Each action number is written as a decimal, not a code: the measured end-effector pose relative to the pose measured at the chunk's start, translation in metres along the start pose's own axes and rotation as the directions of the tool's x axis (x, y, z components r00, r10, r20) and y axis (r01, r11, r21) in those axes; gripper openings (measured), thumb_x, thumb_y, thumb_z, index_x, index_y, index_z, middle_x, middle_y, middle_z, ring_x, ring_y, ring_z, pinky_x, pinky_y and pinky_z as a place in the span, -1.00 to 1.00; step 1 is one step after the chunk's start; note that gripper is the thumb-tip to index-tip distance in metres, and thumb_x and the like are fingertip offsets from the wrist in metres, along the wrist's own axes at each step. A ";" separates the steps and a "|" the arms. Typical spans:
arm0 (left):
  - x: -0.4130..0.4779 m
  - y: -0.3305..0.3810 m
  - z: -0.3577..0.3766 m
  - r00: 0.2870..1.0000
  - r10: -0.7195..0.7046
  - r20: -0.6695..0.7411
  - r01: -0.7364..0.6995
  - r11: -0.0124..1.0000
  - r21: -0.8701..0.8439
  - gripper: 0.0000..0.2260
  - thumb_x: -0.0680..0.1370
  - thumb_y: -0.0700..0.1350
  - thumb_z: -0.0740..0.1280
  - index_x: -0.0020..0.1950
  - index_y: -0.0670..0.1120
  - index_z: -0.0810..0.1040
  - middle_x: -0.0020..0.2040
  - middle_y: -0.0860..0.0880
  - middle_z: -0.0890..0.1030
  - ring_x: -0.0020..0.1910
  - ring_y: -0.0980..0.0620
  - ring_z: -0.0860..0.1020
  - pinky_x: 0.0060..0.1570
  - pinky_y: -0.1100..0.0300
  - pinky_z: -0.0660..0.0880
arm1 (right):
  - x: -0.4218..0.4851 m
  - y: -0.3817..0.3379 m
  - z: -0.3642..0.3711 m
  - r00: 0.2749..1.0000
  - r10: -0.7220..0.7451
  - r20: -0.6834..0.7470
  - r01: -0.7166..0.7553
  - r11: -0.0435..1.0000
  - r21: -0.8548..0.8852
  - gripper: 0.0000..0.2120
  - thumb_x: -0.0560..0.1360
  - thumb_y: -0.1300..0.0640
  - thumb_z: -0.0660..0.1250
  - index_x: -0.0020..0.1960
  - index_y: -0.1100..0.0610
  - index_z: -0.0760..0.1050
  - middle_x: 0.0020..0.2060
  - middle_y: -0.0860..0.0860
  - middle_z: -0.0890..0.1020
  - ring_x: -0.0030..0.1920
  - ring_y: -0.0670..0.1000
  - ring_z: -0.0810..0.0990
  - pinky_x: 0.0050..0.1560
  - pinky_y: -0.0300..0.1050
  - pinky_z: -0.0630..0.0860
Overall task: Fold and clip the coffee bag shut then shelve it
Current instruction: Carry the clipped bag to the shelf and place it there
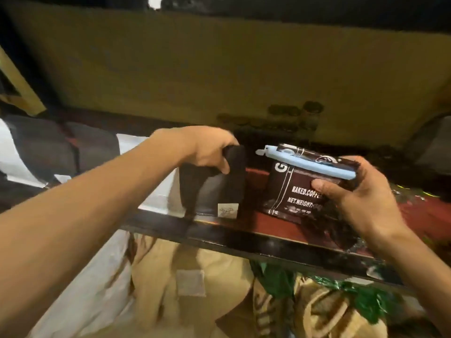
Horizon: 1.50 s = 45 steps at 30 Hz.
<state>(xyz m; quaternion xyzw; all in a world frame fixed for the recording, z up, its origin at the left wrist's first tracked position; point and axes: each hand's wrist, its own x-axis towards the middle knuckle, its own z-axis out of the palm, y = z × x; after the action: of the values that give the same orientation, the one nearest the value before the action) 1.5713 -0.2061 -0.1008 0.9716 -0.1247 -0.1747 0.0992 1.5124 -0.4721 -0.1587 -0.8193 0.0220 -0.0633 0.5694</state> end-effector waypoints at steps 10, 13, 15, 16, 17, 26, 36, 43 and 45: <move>0.002 -0.016 0.019 0.964 0.205 -0.169 -0.211 0.977 -0.019 -0.71 0.49 -0.14 0.48 0.21 -0.02 0.64 -0.17 0.13 0.56 -0.16 0.07 0.54 -0.37 0.42 0.30 | -0.020 0.036 0.026 0.996 0.017 0.091 -0.020 0.999 0.040 -0.74 0.41 0.21 0.49 -0.03 -0.06 0.52 -0.16 -0.18 0.73 -0.15 -0.18 0.71 -0.38 -0.36 0.60; -0.002 -0.016 0.022 0.953 0.223 -0.203 -0.231 0.973 -0.016 -0.81 0.48 -0.20 0.47 0.05 0.02 0.69 -0.24 0.11 0.63 -0.25 0.07 0.55 -0.36 0.37 0.35 | -0.025 0.037 0.035 0.994 -0.005 0.112 0.002 1.000 0.025 -0.68 0.40 0.16 0.47 0.00 -0.19 0.47 -0.12 -0.34 0.67 -0.10 -0.29 0.66 -0.39 -0.38 0.59; -0.005 -0.014 0.023 0.950 0.221 -0.219 -0.227 0.974 -0.003 -0.83 0.48 -0.21 0.46 0.01 0.03 0.69 -0.27 0.15 0.59 -0.20 0.03 0.55 -0.29 0.27 0.41 | -0.025 0.038 0.041 0.993 0.005 0.115 -0.009 0.999 0.033 -0.60 0.42 0.16 0.45 0.08 -0.26 0.42 -0.08 -0.23 0.66 -0.05 -0.24 0.66 -0.34 -0.23 0.66; -0.006 -0.012 0.023 0.948 0.219 -0.230 -0.223 0.975 0.008 -0.82 0.48 -0.20 0.46 0.02 0.03 0.69 -0.26 0.14 0.59 -0.16 0.00 0.56 -0.21 0.20 0.46 | -0.024 0.039 0.044 0.994 0.013 0.110 -0.018 0.999 0.038 -0.54 0.44 0.17 0.45 0.15 -0.26 0.39 -0.06 -0.16 0.65 -0.04 -0.15 0.68 -0.26 -0.10 0.69; -0.006 -0.011 0.025 0.945 0.220 -0.242 -0.221 0.975 0.023 -0.82 0.48 -0.19 0.45 0.03 0.05 0.68 -0.21 0.11 0.61 -0.12 -0.03 0.57 -0.14 0.15 0.48 | -0.024 0.040 0.047 0.995 0.021 0.100 -0.026 0.999 0.042 -0.48 0.46 0.19 0.44 0.24 -0.26 0.34 -0.02 -0.13 0.62 -0.03 -0.08 0.68 -0.18 0.02 0.70; -0.013 -0.005 0.016 0.967 0.217 -0.133 -0.208 0.975 0.081 -0.78 0.49 -0.12 0.40 -0.28 0.15 0.49 -0.31 0.16 0.54 -0.30 0.21 0.48 -0.34 0.21 0.30 | -0.044 0.067 0.067 0.991 0.116 0.071 -0.125 0.983 0.132 -0.54 0.48 0.02 0.42 0.31 -0.13 0.35 0.03 -0.18 0.67 0.01 -0.25 0.66 -0.20 -0.36 0.64; -0.015 0.001 0.025 0.888 0.376 -0.265 -0.326 0.921 0.213 -0.62 0.49 0.40 0.16 0.25 0.32 0.39 0.23 0.25 0.56 -0.06 0.19 0.52 -0.06 0.09 0.41 | -0.067 0.072 0.073 0.995 0.084 0.049 -0.072 0.976 -0.203 -0.25 0.42 -0.15 0.42 0.50 -0.21 0.14 0.31 -0.15 0.53 0.30 -0.08 0.49 0.32 0.04 0.48; -0.005 0.013 0.030 0.911 0.338 -0.237 -0.275 0.925 0.262 -0.68 0.38 0.39 0.34 -0.02 0.24 0.58 -0.21 0.19 0.57 -0.25 0.18 0.47 -0.32 0.19 0.28 | -0.071 0.085 0.080 0.996 0.015 -0.090 -0.043 0.947 -0.317 -0.29 0.45 -0.23 0.37 0.49 -0.25 0.11 0.29 -0.19 0.53 0.16 -0.24 0.40 0.28 -0.07 0.42; -0.003 0.018 0.025 0.931 0.304 -0.201 -0.255 0.938 0.236 -0.71 0.39 0.34 0.39 -0.06 0.20 0.60 -0.31 0.17 0.52 -0.32 0.24 0.43 -0.38 0.22 0.24 | -0.069 0.088 0.079 0.993 0.031 -0.114 -0.065 0.950 -0.306 -0.33 0.45 -0.19 0.41 0.46 -0.23 0.18 0.28 -0.18 0.55 0.16 -0.23 0.42 0.25 -0.09 0.42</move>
<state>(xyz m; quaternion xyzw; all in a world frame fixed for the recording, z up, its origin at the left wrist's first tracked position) 1.5554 -0.2258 -0.1190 0.9626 -0.2671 -0.0289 0.0360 1.4572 -0.4221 -0.2736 -0.8930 0.0821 -0.0893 0.4333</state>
